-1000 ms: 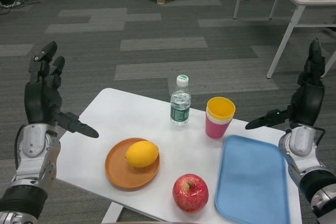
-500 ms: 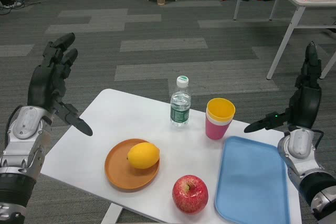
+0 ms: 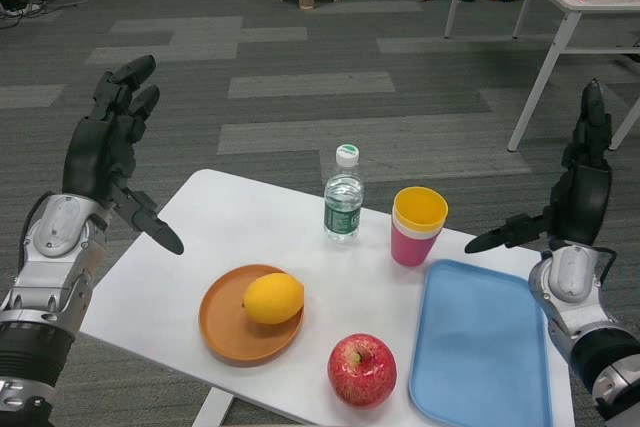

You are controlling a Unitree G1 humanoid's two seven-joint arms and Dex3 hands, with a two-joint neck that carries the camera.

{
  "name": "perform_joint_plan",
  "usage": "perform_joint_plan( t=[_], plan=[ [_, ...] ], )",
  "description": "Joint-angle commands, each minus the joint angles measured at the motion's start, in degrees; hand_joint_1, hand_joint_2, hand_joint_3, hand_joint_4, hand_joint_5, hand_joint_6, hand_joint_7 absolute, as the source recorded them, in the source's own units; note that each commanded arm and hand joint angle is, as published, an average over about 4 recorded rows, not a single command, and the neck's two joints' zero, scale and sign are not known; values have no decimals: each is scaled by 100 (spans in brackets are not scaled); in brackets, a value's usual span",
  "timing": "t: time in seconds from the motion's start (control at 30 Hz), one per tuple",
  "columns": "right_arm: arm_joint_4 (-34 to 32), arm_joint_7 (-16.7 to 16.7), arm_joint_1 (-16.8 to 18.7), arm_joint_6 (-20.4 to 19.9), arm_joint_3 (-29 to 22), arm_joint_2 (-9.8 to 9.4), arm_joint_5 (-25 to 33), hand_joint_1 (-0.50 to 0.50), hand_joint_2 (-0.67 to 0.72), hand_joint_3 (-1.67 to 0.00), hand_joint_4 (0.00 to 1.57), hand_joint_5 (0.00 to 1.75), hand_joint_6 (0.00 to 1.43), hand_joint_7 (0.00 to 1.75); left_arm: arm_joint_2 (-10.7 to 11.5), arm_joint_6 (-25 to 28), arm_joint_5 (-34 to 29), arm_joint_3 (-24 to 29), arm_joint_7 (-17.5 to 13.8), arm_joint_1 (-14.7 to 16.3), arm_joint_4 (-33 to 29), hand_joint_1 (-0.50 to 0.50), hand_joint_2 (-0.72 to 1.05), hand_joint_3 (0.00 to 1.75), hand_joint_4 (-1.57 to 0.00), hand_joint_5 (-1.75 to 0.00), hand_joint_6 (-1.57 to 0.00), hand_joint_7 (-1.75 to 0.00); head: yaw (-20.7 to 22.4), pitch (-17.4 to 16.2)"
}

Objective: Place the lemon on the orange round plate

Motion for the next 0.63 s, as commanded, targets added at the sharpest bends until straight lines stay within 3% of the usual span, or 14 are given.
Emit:
perform_joint_plan(
  t=[0.03,0.63],
  plan=[
    [11,-8,-18,19,-7,-25,25,-46,71,0,0,0,0,0,128,17,-39,-23,-7,-79,-59,-47,-72,9,0,-41,0,-49,0,0],
    [4,-6,-18,17,-16,-16,27,-46,70,0,0,0,0,0,119,17,-51,-59,-16,-79,-68,-48,-72,9,0,-41,0,-49,37,-45]
  ],
)
